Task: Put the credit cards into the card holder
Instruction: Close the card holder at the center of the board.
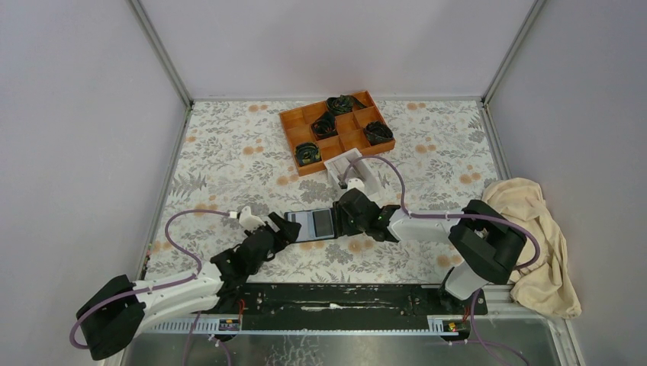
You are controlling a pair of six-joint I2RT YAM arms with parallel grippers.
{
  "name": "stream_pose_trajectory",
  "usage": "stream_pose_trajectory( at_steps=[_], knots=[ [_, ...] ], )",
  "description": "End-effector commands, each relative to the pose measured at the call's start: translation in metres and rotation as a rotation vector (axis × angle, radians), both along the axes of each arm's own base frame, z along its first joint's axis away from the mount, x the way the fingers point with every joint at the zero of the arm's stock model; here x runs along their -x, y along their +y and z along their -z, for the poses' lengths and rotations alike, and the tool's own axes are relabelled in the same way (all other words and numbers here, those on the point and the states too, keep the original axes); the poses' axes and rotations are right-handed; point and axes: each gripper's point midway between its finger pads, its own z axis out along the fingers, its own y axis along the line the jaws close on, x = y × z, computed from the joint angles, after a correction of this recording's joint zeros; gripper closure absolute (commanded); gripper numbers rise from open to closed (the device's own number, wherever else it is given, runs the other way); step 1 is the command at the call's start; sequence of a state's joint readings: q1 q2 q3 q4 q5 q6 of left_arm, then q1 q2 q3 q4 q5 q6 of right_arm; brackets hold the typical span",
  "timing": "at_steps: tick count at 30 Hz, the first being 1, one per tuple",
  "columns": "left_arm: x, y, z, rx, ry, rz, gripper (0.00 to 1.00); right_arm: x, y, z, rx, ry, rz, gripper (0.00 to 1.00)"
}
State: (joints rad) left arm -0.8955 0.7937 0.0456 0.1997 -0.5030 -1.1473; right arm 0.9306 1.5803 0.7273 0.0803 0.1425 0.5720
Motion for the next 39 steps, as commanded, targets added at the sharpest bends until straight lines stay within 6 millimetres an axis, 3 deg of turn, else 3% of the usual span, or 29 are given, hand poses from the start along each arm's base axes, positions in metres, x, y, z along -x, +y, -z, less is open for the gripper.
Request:
stream_pose_trajectory(
  at_steps=[1,12,22,28,39],
  knots=[
    [-0.001,-0.003,-0.001,0.031,-0.011,0.013,0.14,-0.015,0.009,-0.008,0.006,-0.063,0.007,0.46],
    [-0.007,-0.012,-0.016,0.096,-0.058,0.037,0.14,-0.021,0.009,0.000,0.029,-0.071,0.017,0.56],
    [-0.010,-0.024,-0.047,0.184,-0.152,0.086,0.14,-0.020,0.011,-0.001,0.028,-0.069,0.008,0.66],
    [-0.011,-0.030,-0.065,0.215,-0.205,0.115,0.14,-0.019,0.015,0.000,0.016,-0.058,-0.001,0.68],
    [-0.014,-0.058,-0.071,0.254,-0.207,0.200,0.14,-0.019,0.018,-0.004,0.010,-0.056,-0.008,0.68]
  ],
)
